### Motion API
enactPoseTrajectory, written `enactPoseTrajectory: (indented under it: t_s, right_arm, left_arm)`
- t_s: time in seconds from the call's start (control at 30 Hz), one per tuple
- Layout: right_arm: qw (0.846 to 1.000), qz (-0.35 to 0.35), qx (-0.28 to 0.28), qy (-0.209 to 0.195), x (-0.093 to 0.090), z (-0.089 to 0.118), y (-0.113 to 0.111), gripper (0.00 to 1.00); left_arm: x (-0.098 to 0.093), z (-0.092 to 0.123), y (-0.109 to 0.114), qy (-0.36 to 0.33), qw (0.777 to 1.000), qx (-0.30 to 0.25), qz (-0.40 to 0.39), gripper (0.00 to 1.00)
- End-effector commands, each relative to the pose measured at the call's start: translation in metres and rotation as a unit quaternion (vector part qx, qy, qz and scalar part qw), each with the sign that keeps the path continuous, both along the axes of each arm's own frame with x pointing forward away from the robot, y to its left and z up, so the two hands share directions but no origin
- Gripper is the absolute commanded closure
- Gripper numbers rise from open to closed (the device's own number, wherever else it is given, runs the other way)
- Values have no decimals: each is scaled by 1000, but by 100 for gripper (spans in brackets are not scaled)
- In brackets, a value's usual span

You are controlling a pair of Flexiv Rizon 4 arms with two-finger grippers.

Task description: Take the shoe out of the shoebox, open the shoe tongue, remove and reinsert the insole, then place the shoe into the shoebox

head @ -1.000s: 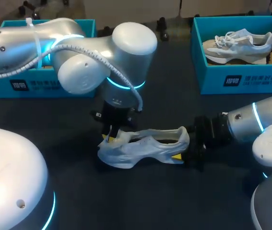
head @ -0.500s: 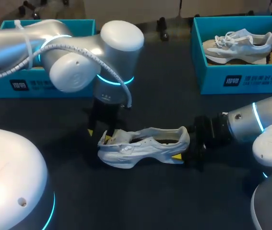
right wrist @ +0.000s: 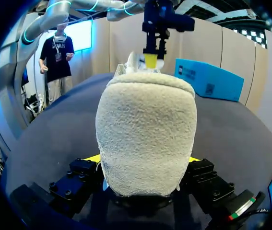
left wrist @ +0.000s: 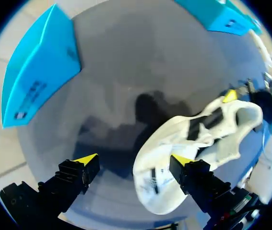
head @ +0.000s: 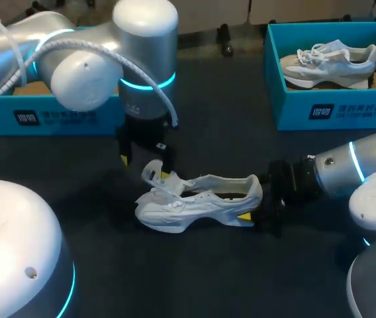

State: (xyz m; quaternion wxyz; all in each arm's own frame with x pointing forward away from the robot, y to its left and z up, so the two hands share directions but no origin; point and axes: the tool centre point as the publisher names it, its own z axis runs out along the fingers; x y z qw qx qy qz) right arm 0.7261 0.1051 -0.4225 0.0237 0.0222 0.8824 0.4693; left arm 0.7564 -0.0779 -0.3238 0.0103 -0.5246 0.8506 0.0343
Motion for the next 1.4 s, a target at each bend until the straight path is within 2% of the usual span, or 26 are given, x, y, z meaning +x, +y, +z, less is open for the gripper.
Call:
enactPoseTrajectory:
  t_s: [0.03,0.1,0.2,0.3,0.47,0.57,0.73,0.77,0.8,0.83,0.87,1.07,1.13,1.4]
  right_arm:
    - [1000,0,-3,0,4,-5,-1,100]
    - [1000,0,-3,0,4,-5,-1,100]
    - [1000,0,-3,0,4,-5,-1,100]
    - [1000,0,-3,0,4,-5,-1,100]
    - [1000,0,-3,0,4,-5,-1,100]
    - [1000,0,-3,0,4,-5,-1,100]
    - [1000,0,-3,0,4,-5,-1,100]
    - [1000,0,-3,0,4,-5,-1,100]
    - [1000,0,-3,0,4,-5,-1,100]
    - [1000,0,-3,0,4,-5,-1,100]
    - [1000,0,-3,0,4,-5,-1,100]
    - [1000,0,-3,0,4,-5,-1,100]
    - [1000,0,-3,0,4,-5,-1,100]
    - [1000,0,-3,0,4,-5,-1,100]
  left_arm:
    - [-3,23,4,8,997,-46,-55,0]
    - [-3,30,-2,18,992,-60,-112,0]
    - [-2,40,-9,24,972,-92,-215,0]
    - [0,51,-15,25,939,-115,-324,0]
    - [3,67,-31,0,887,-138,-441,0]
    - [0,77,-41,-8,853,-148,-500,0]
    - [-6,83,-65,-14,827,-154,-541,0]
    - [-7,83,-71,-17,829,-156,-537,12]
    - [-9,83,-76,-13,828,-162,-537,58]
    - [-9,82,-82,-6,828,-165,-536,96]
    - [-11,82,-87,-8,828,-164,-536,100]
    - [-24,74,-108,4,811,-162,-562,100]
    - [-29,70,-112,9,809,-153,-567,100]
    - [-29,70,-112,9,809,-153,-567,100]
